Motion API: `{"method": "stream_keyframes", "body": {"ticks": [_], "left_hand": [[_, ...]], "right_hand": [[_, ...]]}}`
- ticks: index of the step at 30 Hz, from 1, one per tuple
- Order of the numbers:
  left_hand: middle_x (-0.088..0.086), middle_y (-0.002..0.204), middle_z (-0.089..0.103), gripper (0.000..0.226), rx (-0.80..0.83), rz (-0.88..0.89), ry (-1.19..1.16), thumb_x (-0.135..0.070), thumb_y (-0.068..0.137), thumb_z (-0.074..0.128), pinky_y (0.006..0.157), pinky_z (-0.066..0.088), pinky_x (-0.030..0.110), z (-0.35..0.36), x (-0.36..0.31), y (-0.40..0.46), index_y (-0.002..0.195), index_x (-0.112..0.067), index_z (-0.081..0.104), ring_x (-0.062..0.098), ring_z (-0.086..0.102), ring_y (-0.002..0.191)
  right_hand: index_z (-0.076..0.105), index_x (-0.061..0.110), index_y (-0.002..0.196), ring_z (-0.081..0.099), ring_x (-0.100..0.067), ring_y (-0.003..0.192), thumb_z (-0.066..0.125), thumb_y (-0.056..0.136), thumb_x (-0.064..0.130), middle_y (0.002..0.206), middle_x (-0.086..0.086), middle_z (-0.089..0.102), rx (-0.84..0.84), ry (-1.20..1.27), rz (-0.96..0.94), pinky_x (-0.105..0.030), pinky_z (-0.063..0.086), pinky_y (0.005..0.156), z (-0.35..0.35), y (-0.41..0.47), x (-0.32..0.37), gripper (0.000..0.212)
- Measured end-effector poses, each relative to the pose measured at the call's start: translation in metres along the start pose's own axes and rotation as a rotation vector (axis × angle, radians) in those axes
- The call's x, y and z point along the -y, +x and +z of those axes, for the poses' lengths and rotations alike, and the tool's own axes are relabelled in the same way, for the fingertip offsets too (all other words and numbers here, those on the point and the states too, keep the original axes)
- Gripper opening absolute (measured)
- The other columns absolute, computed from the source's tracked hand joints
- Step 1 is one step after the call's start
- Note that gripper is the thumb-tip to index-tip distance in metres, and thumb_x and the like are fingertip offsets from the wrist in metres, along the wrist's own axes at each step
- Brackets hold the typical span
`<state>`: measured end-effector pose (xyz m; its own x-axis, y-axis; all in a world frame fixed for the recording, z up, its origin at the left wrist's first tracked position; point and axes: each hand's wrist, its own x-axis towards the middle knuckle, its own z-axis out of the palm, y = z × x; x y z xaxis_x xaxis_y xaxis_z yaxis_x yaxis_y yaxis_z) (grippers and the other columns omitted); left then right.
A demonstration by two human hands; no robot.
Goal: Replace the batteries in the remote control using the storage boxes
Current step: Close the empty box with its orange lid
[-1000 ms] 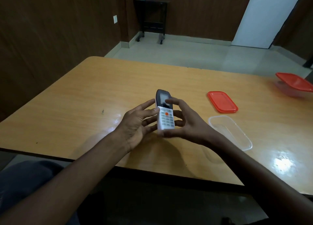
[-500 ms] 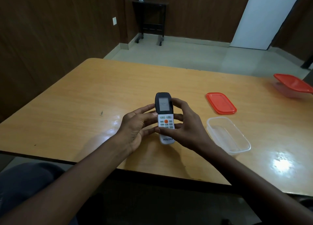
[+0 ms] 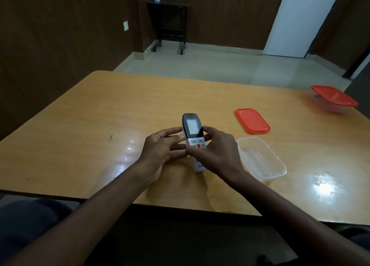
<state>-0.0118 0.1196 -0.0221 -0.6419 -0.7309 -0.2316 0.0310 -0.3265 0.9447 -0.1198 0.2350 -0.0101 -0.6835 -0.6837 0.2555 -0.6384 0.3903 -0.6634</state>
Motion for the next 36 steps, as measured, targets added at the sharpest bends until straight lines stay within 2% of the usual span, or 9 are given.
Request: {"method": "stream_keyframes", "body": {"ticks": [2, 5, 7, 10, 17, 22, 29, 34, 36], "left_hand": [[0.007, 0.107, 0.074, 0.025, -0.036, 0.172, 0.365, -0.014, 0.092, 0.069, 0.078, 0.063, 0.035, -0.003, 0.006, 0.007, 0.115, -0.021, 0.074, 0.024, 0.072, 0.097], [-0.006, 0.113, 0.069, 0.027, -0.037, 0.445, 0.897, -0.022, 0.093, 0.068, 0.083, 0.053, 0.022, -0.004, 0.012, 0.011, 0.119, -0.026, 0.071, 0.012, 0.063, 0.102], [-0.004, 0.12, 0.065, 0.029, -0.013, 0.475, 1.063, -0.027, 0.092, 0.067, 0.092, 0.051, 0.033, -0.002, 0.015, 0.014, 0.121, -0.028, 0.069, 0.017, 0.058, 0.112], [-0.002, 0.122, 0.063, 0.031, 0.003, 0.477, 1.231, -0.032, 0.092, 0.063, 0.1, 0.045, 0.036, 0.002, 0.019, 0.017, 0.122, -0.027, 0.068, 0.021, 0.053, 0.12], [-0.003, 0.122, 0.06, 0.034, -0.008, 0.529, 1.347, -0.039, 0.095, 0.057, 0.102, 0.041, 0.038, 0.009, 0.024, 0.022, 0.125, -0.025, 0.066, 0.018, 0.055, 0.118], [-0.005, 0.123, 0.059, 0.034, -0.009, 0.56, 1.378, -0.04, 0.096, 0.055, 0.101, 0.039, 0.036, 0.008, 0.027, 0.025, 0.125, -0.026, 0.065, 0.016, 0.054, 0.117], [-0.006, 0.12, 0.057, 0.035, -0.025, 0.596, 1.419, -0.042, 0.097, 0.051, 0.101, 0.039, 0.036, 0.008, 0.032, 0.028, 0.125, -0.027, 0.064, 0.016, 0.053, 0.116], [-0.006, 0.119, 0.058, 0.035, -0.035, 0.618, 1.433, -0.042, 0.097, 0.051, 0.099, 0.04, 0.036, 0.009, 0.033, 0.028, 0.123, -0.026, 0.065, 0.016, 0.054, 0.115], [-0.005, 0.119, 0.058, 0.035, -0.035, 0.62, 1.439, -0.042, 0.096, 0.05, 0.099, 0.04, 0.036, 0.009, 0.034, 0.028, 0.123, -0.026, 0.065, 0.017, 0.054, 0.115]], "right_hand": [[0.074, 0.017, 0.11, 0.069, -0.015, 0.077, 0.081, 0.068, 0.041, 0.089, 0.0, 0.076, -0.031, -0.033, 0.033, -0.036, 0.057, 0.067, -0.005, 0.009, -0.007, 0.049], [0.079, 0.017, 0.092, 0.069, -0.017, 0.067, 0.078, 0.062, 0.05, 0.075, -0.002, 0.075, -0.101, -0.096, 0.072, -0.036, 0.055, 0.055, -0.016, 0.035, -0.024, 0.045], [0.079, 0.015, 0.087, 0.066, -0.016, 0.063, 0.08, 0.062, 0.05, 0.07, -0.002, 0.072, -0.135, -0.162, 0.108, -0.029, 0.044, 0.047, -0.027, 0.057, -0.035, 0.042], [0.075, 0.01, 0.088, 0.061, -0.02, 0.067, 0.082, 0.065, 0.05, 0.076, -0.005, 0.068, -0.141, -0.247, 0.206, -0.023, 0.027, 0.045, -0.038, 0.091, -0.05, 0.047], [0.058, 0.01, 0.087, 0.061, -0.023, 0.078, 0.087, 0.067, 0.051, 0.091, -0.008, 0.066, -0.01, -0.298, 0.326, -0.027, 0.038, 0.051, -0.03, 0.141, -0.073, 0.053], [0.058, 0.011, 0.088, 0.064, -0.026, 0.082, 0.085, 0.069, 0.048, 0.093, -0.009, 0.065, -0.015, -0.283, 0.35, -0.03, 0.043, 0.056, -0.022, 0.155, -0.083, 0.05], [0.067, 0.005, 0.104, 0.06, -0.025, 0.083, 0.083, 0.073, 0.043, 0.1, -0.011, 0.067, -0.057, -0.236, 0.356, -0.032, 0.04, 0.059, -0.018, 0.162, -0.093, 0.051], [0.069, 0.008, 0.085, 0.06, -0.026, 0.071, 0.077, 0.075, 0.056, 0.08, -0.009, 0.067, -0.093, -0.238, 0.323, -0.03, 0.036, 0.049, -0.025, 0.157, -0.1, 0.05], [0.07, 0.004, 0.076, 0.061, -0.032, 0.068, 0.07, 0.079, 0.05, 0.071, -0.013, 0.066, -0.154, -0.225, 0.276, -0.036, 0.044, 0.051, -0.035, 0.151, -0.105, 0.046]]}}
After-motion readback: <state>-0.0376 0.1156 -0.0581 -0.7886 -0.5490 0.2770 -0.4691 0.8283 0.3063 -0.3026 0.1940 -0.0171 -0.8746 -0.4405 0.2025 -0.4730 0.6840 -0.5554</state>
